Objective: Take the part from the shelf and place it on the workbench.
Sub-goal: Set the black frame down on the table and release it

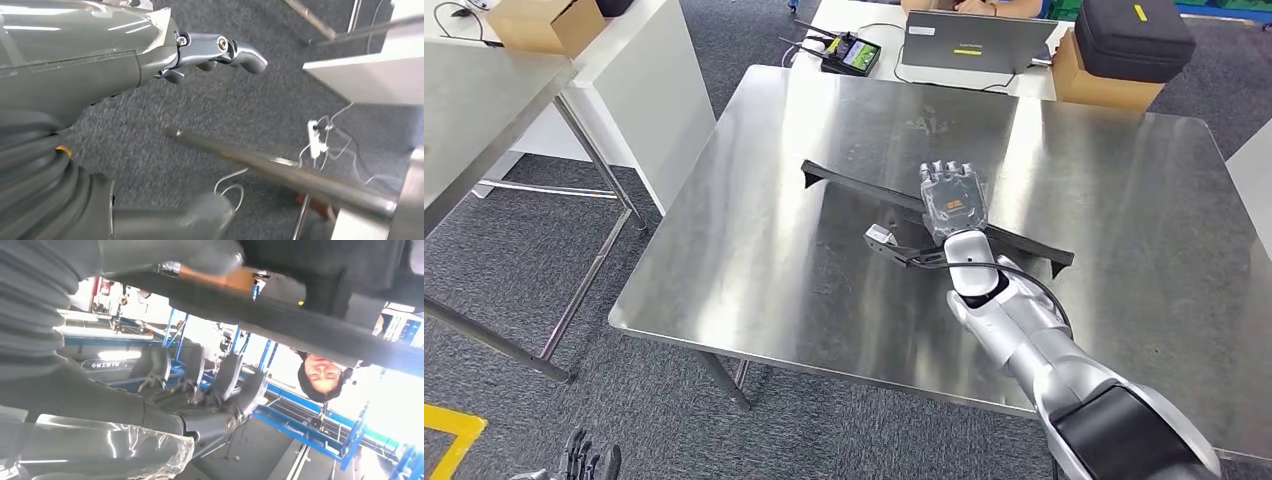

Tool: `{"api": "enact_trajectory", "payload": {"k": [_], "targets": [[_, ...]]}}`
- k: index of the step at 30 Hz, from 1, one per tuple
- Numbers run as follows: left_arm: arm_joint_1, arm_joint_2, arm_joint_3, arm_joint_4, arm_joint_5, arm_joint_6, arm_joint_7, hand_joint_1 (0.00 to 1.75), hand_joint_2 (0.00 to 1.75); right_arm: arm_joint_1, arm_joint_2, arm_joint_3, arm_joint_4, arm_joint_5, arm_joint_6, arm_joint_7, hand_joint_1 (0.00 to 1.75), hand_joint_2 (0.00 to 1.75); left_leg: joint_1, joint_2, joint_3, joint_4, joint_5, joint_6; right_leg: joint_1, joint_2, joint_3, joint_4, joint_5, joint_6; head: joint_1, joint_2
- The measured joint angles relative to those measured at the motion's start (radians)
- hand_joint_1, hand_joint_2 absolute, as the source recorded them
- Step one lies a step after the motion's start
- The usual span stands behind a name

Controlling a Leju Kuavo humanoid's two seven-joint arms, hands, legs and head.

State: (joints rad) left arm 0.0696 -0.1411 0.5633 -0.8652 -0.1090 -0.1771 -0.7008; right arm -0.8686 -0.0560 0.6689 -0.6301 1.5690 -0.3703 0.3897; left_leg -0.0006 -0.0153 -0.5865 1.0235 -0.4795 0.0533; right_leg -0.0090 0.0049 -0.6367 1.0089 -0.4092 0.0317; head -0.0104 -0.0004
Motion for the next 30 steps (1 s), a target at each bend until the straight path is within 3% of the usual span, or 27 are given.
{"api": "enact_trajectory", "payload": {"k": [5, 9, 16, 30], "targets": [[0.002, -0.001, 0.008, 0.0, -0.003, 0.004, 0.0, 0.0, 1.75, -0.008, 0.011, 0.004, 0.006, 0.0, 0.0, 0.0, 0.0, 0.0, 0.003, 0.002, 0.006, -0.007, -0.001, -0.002, 0.004, 0.003, 0.001, 0.0, -0.003, -0.004, 0.0, 0.0], [0.002, -0.002, 0.015, 0.0, 0.005, -0.008, 0.0, 0.0, 0.0, -0.009, 0.015, 0.008, 0.01, 0.0, 0.002, -0.005, 0.0, 0.0, 0.005, 0.002, 0.007, -0.009, 0.0, -0.01, 0.006, 0.003, 0.001, 0.0, -0.003, -0.007, 0.0, 0.0], [0.002, -0.003, 0.05, 0.003, 0.013, -0.024, 0.0, 0.0, 0.0, -0.027, 0.041, 0.011, 0.021, 0.0, 0.014, -0.015, 0.0, 0.0, 0.004, 0.005, 0.007, -0.009, 0.002, -0.018, 0.006, 0.004, 0.002, 0.001, -0.002, -0.01, 0.0, 0.0], [0.006, -0.008, 0.094, 0.003, 0.007, -0.032, 0.0, 0.0, 0.0, -0.035, 0.107, -0.005, 0.027, 0.0, 0.039, -0.064, 0.0, 0.0, 0.0, 0.006, 0.008, -0.009, 0.002, -0.018, 0.006, 0.004, 0.005, 0.001, -0.002, -0.01, 0.0, 0.0]]}}
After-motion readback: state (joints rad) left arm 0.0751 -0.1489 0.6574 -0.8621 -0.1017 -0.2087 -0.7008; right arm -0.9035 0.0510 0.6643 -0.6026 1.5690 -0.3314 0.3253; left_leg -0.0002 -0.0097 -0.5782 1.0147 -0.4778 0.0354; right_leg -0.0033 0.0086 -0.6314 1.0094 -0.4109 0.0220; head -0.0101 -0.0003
